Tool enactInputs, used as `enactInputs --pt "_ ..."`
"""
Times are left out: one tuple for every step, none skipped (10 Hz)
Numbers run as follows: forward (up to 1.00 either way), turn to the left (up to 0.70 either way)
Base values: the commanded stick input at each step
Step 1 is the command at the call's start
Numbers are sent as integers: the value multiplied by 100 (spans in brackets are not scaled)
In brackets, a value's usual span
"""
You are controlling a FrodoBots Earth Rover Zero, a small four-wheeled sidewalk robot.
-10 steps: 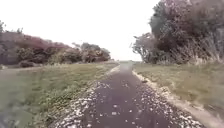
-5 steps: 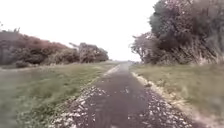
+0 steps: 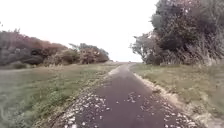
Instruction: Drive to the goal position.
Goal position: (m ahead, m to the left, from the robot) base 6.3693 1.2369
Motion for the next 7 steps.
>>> enactInputs --pt "100 -33" --pt "100 0" --pt "100 0" --pt "100 0" --pt "100 0" --pt "100 0" --pt "100 0"
